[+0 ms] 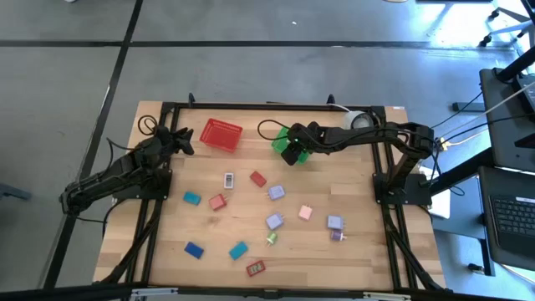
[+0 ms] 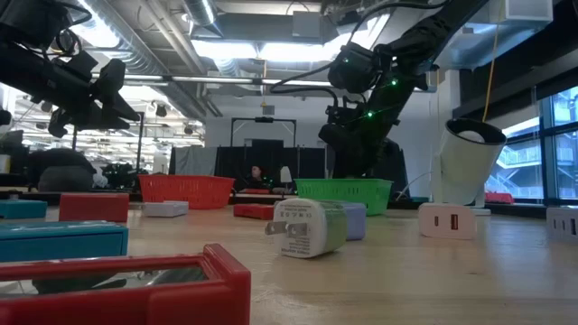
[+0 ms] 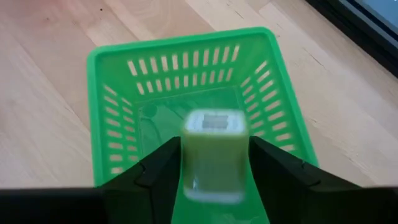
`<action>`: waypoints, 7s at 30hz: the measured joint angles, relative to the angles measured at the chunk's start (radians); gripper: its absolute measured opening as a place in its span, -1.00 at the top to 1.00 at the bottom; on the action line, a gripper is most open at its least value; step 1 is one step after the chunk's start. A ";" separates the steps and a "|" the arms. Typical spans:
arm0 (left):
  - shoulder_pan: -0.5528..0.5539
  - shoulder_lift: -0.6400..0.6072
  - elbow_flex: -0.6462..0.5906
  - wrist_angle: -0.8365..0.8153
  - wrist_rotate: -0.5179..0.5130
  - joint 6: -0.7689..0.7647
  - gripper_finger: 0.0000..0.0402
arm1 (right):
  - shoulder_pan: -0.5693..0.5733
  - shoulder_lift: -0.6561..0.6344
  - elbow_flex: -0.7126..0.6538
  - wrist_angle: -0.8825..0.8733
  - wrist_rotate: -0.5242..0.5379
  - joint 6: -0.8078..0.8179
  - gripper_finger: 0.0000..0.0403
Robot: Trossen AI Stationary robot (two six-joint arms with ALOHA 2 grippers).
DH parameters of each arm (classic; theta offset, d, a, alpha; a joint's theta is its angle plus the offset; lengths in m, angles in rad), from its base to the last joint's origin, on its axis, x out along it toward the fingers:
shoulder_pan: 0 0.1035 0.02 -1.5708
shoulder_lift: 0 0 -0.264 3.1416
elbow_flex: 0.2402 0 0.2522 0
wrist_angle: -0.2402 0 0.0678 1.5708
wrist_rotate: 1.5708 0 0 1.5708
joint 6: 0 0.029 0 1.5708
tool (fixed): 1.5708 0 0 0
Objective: Pick & Place Office items
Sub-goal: Put the right green charger adapter into the green bin, then put the top light violet charger adapter into the green bin
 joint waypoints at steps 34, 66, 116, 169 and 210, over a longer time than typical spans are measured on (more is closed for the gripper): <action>0.000 0.000 0.000 0.000 0.000 0.000 0.30 | 0.180 -0.153 0.055 -0.104 -0.508 -0.340 -0.23; 0.000 0.000 0.000 0.000 0.000 0.000 0.30 | 0.315 0.177 0.055 0.150 -0.442 -0.415 -0.53; 0.000 0.000 0.000 0.000 0.000 0.000 0.30 | 0.213 -0.111 0.054 0.362 -0.047 0.034 -0.04; 0.000 0.000 0.000 0.000 0.000 0.000 0.30 | 0.078 -0.332 0.055 0.682 -0.042 -0.029 -0.04; 0.000 0.000 0.000 0.000 0.000 0.000 0.30 | 0.038 -0.161 0.055 -0.126 -0.019 0.191 -0.04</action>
